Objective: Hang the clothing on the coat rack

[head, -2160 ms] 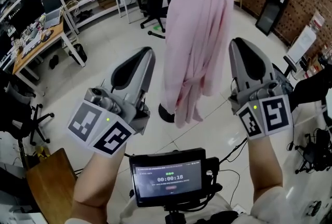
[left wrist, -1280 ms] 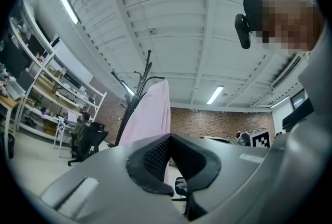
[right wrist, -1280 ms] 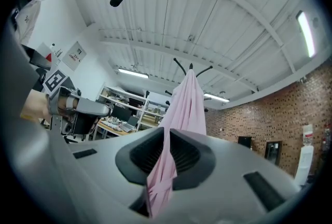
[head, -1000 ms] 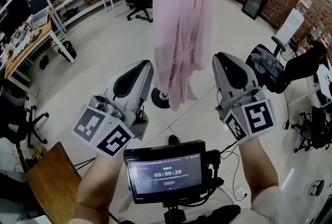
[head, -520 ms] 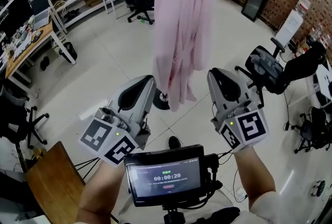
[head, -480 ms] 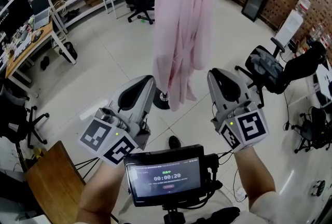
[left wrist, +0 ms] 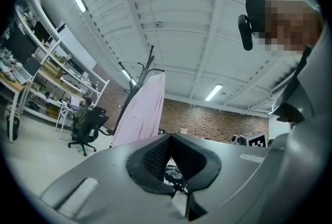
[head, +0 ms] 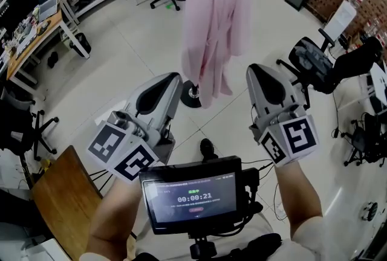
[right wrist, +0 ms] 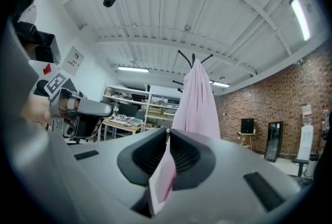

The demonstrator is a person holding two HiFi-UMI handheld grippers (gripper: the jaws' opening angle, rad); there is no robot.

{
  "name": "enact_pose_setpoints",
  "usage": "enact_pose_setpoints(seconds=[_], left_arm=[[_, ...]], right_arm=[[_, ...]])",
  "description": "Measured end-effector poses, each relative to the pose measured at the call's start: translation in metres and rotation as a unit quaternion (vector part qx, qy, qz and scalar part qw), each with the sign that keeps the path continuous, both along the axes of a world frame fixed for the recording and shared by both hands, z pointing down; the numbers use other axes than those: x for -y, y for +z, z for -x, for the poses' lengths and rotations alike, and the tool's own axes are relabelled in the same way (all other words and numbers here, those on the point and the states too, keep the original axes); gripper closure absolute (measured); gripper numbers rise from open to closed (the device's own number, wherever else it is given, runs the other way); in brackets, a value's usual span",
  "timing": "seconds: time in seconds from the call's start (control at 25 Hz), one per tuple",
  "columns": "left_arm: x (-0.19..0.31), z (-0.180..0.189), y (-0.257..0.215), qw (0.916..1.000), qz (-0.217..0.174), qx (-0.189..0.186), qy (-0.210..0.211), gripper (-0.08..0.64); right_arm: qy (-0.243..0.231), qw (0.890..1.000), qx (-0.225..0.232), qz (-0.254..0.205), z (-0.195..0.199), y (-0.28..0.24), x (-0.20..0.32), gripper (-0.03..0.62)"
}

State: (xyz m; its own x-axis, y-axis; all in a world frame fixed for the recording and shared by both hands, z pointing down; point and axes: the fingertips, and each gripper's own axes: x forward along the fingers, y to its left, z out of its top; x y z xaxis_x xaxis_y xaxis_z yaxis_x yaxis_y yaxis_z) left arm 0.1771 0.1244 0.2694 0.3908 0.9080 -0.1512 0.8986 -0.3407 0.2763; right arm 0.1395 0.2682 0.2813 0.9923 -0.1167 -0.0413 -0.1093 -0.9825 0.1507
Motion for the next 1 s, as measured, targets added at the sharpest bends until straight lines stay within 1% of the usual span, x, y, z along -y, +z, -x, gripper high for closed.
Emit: enact_pose_setpoints(seconds=[0.32, 0.52, 0.72, 1.0], left_arm=[[0.005, 0.002, 0.016, 0.9998, -0.013, 0.016, 0.001, 0.558], [0.006, 0.007, 0.025, 0.9997, -0.022, 0.012, 0.003, 0.558], [-0.006, 0.007, 0.026, 0.9995, -0.025, 0.02, 0.003, 0.558], [-0.022, -0.002, 0.031, 0.9992, -0.024, 0.03, -0.002, 0.558]], right_arm=[[-0.005, 1.0, 0.02, -0.008, 0.0, 0.013, 0.006, 0.578], [-0.012, 0.999, 0.026, -0.017, 0.003, 0.019, 0.01, 0.589], [-0.013, 0.999, 0.026, -0.024, 0.006, 0.015, -0.006, 0.592], [-0.028, 0.999, 0.032, -0.023, -0.009, 0.014, -0.022, 0.592]])
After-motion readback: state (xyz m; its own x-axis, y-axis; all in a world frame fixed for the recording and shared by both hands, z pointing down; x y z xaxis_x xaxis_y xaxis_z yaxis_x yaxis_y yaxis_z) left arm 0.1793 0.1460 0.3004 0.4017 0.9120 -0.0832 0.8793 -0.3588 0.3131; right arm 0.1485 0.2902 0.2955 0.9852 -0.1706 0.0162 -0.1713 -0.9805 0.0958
